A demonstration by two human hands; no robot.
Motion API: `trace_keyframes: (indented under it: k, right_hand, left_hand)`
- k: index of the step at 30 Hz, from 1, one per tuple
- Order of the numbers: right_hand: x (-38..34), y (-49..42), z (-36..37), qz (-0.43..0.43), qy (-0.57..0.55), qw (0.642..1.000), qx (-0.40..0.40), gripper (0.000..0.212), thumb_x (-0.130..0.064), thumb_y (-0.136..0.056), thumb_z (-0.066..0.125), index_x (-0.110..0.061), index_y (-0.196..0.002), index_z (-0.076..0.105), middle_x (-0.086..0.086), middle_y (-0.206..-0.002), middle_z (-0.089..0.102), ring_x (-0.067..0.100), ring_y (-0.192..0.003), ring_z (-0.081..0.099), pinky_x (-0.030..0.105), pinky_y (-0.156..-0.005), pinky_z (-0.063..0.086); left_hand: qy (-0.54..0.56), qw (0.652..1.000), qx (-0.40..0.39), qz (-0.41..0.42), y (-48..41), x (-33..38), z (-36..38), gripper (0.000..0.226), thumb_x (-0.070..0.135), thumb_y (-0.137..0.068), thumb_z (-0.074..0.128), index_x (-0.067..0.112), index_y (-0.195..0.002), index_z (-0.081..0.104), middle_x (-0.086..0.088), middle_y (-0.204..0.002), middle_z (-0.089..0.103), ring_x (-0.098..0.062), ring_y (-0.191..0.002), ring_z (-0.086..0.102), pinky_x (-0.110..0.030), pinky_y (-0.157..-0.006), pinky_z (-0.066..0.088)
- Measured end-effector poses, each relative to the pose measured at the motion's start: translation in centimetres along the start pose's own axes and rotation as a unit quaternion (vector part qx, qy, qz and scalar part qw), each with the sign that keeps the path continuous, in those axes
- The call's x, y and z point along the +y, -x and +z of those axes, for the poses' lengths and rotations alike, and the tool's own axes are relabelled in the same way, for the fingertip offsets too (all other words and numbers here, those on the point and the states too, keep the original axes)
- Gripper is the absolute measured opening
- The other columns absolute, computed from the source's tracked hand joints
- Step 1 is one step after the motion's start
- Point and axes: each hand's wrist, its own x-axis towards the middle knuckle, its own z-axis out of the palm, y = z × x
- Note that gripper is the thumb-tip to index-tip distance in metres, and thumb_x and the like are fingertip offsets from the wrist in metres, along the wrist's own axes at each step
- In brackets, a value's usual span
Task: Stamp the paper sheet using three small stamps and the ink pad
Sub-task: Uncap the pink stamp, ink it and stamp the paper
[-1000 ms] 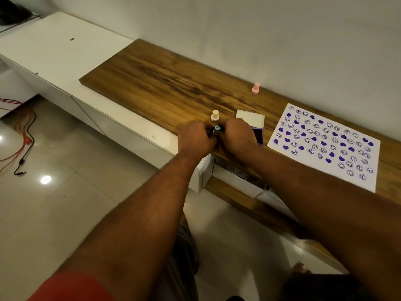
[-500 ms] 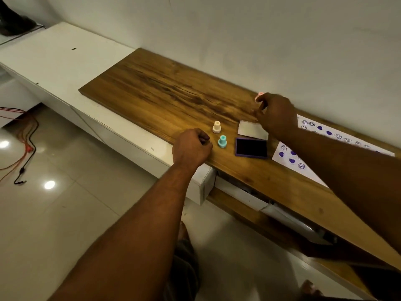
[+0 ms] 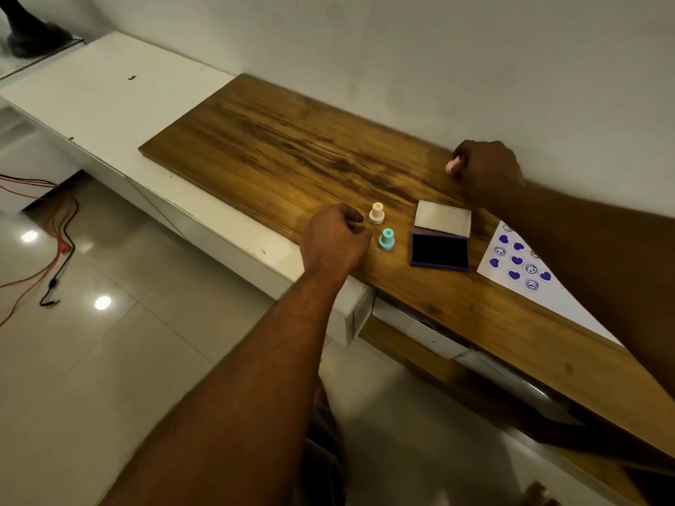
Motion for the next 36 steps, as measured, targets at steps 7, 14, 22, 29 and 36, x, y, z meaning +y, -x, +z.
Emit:
trace_keyframes:
  k: [7, 14, 22, 29, 36]
  right_hand:
    - [-2.5, 7.2, -1.9, -0.023, -0.144, 0.989, 0.021, 0.029, -0.037, -0.096, 0.068, -0.015, -0.113, 0.075, 0.006, -0.104, 0.077, 0.023, -0.097, 0.071, 0.038, -0.088, 0.055]
    - [-6.9, 15.5, -1.7, -0.029, -0.197, 0.980, -0.025, 0.036, -0.039, -0.095, 0.070, -0.017, -0.123, 0.072, 0.003, -0.112, 0.075, 0.016, -0.100, 0.069, 0.032, -0.087, 0.057]
    - [-8.7, 19.0, 0.3, -0.010, -0.216, 0.976, -0.021, 0.023, -0.034, -0.096, 0.067, -0.020, -0.114, 0.072, 0.000, -0.101, 0.074, 0.010, -0.088, 0.066, 0.025, -0.080, 0.053]
    - [-9.2, 19.0, 1.5, 0.018, -0.205, 0.978, -0.024, 0.022, -0.032, -0.097, 0.067, -0.020, -0.114, 0.070, -0.001, -0.103, 0.072, -0.005, -0.072, 0.049, 0.007, -0.067, 0.031]
    - [-8.8, 19.1, 1.7, 0.031, -0.184, 0.982, -0.006, 0.024, -0.037, -0.098, 0.064, -0.019, -0.112, 0.071, 0.003, -0.106, 0.073, 0.007, -0.084, 0.057, 0.013, -0.072, 0.038]
  left_hand:
    - [-0.010, 0.999, -0.008, 0.046, 1.1, 0.4, -0.9, 0.024, 0.029, -0.086, 0.077, 0.031, -0.110, 0.075, 0.015, -0.096, 0.065, 0.001, -0.077, 0.058, -0.016, -0.060, 0.040]
    - [-0.050, 0.994, -0.035, 0.092, 3.4, 0.4, -2.9, 0.024, 0.031, -0.085, 0.076, 0.031, -0.109, 0.075, 0.014, -0.098, 0.065, -0.003, -0.082, 0.058, -0.017, -0.059, 0.038]
    - [-0.069, 0.976, -0.098, 0.180, 6.8, 0.7, -3.0, 0.050, 0.053, -0.078, 0.084, 0.029, -0.121, 0.073, 0.013, -0.105, 0.069, -0.005, -0.086, 0.060, -0.025, -0.068, 0.048]
    - [-0.079, 0.979, -0.069, 0.174, 7.0, 0.9, -2.1, 0.035, 0.044, -0.087, 0.078, 0.027, -0.118, 0.075, 0.007, -0.104, 0.073, -0.005, -0.082, 0.058, -0.021, -0.065, 0.041]
    - [-0.083, 0.976, -0.061, 0.194, 6.7, 0.9, -1.2, 0.034, 0.044, -0.088, 0.076, 0.023, -0.115, 0.077, 0.002, -0.102, 0.074, -0.012, -0.085, 0.062, -0.025, -0.075, 0.041]
